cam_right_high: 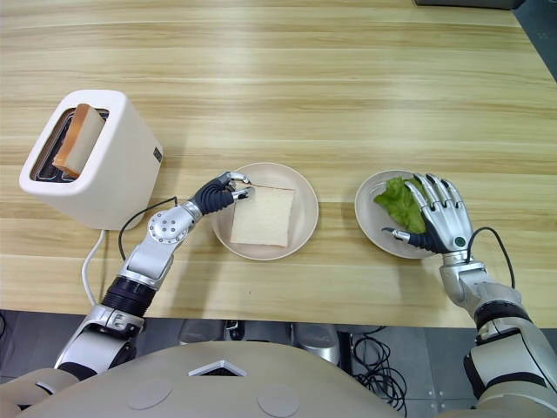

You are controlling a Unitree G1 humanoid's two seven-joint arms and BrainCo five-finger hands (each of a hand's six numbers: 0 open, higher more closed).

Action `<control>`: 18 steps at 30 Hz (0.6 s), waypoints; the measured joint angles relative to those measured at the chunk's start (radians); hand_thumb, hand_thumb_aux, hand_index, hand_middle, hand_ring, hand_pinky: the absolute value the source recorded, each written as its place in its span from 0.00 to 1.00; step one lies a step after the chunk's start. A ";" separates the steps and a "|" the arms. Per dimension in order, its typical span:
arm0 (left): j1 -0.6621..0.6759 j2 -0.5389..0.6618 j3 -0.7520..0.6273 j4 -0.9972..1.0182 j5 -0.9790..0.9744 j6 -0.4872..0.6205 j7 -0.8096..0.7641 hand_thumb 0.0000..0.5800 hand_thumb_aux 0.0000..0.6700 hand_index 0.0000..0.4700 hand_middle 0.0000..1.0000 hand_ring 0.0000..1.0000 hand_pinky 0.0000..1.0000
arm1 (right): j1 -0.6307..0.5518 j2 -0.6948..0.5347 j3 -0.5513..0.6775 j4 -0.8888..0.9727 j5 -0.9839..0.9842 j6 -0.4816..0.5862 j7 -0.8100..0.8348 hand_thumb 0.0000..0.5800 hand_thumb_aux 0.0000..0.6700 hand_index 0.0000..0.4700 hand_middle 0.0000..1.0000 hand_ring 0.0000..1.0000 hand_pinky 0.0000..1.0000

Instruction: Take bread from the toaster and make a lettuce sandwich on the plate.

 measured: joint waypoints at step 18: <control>-0.037 0.034 0.000 0.091 0.118 -0.058 0.076 0.00 0.00 0.00 1.00 1.00 1.00 | -0.031 0.023 0.030 0.058 0.058 -0.019 0.066 0.98 0.85 0.83 0.00 0.00 0.00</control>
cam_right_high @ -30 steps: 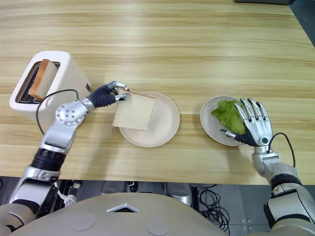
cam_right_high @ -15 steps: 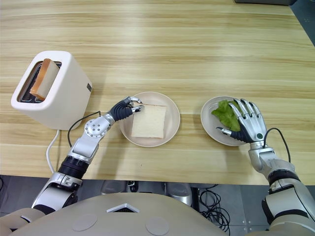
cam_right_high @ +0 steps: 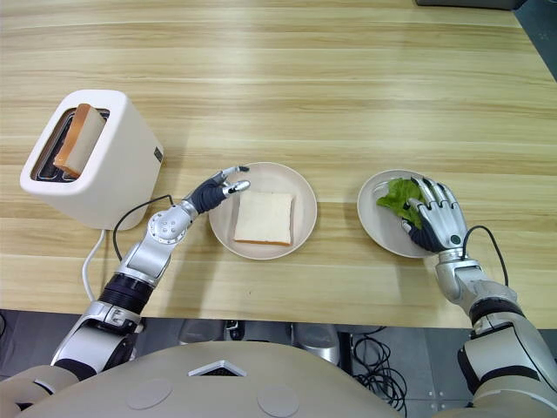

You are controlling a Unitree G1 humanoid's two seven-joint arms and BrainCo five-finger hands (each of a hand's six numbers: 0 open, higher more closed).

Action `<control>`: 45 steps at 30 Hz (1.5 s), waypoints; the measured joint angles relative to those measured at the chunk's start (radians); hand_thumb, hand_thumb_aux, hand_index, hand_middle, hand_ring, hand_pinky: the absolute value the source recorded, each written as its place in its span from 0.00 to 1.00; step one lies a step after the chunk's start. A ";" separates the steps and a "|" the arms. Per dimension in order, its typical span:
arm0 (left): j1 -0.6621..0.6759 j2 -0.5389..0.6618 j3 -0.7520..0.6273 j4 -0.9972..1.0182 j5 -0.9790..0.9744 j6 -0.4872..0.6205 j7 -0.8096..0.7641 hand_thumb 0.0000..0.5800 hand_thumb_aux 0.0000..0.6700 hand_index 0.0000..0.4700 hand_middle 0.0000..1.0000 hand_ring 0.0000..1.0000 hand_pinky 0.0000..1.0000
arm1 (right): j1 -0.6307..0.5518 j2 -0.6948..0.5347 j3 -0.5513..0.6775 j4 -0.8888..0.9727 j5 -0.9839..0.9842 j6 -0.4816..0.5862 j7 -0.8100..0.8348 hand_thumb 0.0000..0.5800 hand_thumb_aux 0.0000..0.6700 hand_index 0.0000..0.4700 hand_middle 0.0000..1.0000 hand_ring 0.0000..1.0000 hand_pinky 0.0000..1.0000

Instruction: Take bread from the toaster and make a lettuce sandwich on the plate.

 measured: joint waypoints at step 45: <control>-0.005 0.185 0.415 -0.700 -0.021 0.063 0.089 0.00 0.00 0.00 0.91 0.91 0.91 | -0.344 0.289 0.072 -0.473 -0.137 -0.094 0.191 1.00 1.00 0.98 1.00 1.00 1.00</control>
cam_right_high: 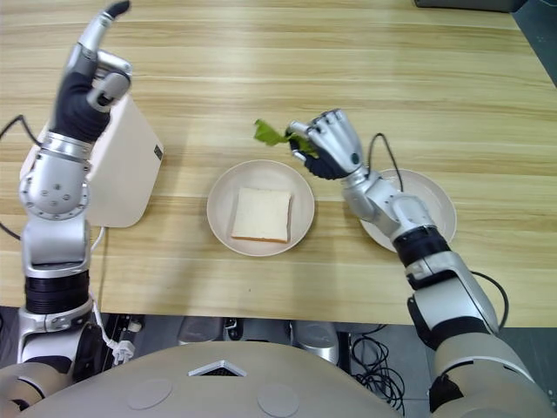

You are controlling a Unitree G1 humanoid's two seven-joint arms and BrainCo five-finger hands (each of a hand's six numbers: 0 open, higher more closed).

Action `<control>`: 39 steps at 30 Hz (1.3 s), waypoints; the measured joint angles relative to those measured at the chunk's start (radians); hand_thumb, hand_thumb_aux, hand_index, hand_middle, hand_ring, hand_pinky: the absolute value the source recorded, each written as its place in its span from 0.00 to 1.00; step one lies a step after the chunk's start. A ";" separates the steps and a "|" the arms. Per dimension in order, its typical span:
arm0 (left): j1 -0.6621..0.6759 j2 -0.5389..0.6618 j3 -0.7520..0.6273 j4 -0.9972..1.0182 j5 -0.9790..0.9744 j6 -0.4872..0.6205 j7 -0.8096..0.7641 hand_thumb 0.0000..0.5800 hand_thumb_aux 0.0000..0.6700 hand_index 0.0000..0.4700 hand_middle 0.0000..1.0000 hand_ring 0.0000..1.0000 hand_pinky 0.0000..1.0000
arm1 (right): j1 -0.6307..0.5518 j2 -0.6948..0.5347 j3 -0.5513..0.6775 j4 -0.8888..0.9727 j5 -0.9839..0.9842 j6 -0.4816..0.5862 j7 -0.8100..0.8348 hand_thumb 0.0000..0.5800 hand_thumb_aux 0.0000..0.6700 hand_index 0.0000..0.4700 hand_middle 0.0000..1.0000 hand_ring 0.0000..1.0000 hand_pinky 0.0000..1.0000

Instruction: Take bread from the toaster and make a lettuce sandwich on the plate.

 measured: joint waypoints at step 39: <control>0.239 0.111 0.188 0.142 0.043 0.043 0.034 0.00 0.00 0.00 0.00 0.00 0.00 | 0.077 -0.032 0.208 0.014 -0.075 -0.075 0.096 0.00 0.00 0.00 0.00 0.00 0.00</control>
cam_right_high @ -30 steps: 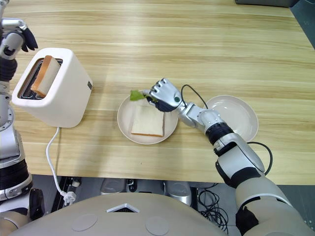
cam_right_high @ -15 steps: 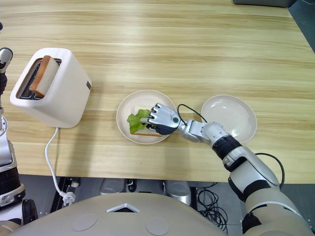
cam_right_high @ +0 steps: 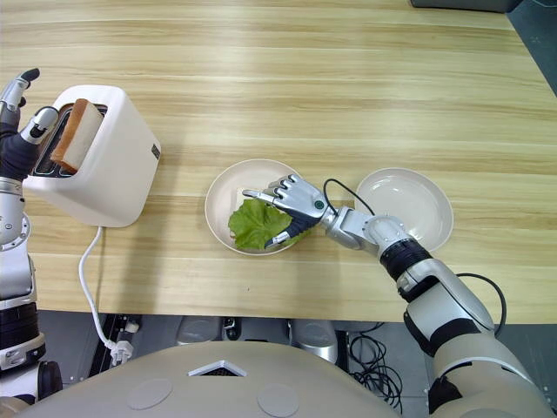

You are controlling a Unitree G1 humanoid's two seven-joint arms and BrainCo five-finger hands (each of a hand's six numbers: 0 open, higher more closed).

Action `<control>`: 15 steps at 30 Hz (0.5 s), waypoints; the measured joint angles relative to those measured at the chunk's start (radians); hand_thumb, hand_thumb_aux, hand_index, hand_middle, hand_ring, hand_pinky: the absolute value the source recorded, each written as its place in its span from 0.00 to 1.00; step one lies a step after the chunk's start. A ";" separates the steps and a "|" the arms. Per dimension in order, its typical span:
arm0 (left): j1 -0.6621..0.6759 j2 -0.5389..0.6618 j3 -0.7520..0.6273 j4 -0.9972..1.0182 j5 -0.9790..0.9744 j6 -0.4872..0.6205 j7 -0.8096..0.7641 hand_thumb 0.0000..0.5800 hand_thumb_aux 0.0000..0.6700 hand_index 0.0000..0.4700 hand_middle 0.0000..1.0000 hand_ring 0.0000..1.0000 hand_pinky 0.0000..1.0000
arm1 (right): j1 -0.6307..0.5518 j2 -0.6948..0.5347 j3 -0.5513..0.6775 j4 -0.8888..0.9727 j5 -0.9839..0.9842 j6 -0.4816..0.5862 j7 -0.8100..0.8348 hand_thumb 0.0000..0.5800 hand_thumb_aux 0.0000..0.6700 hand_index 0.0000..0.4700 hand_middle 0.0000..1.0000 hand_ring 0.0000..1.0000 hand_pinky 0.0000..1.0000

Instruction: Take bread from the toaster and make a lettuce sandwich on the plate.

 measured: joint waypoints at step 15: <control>0.044 0.073 -0.021 0.003 0.271 0.130 0.066 0.00 0.00 0.00 0.00 0.00 0.00 | -0.009 -0.024 -0.104 -0.052 0.059 0.022 -0.008 0.00 0.00 0.00 0.00 0.00 0.00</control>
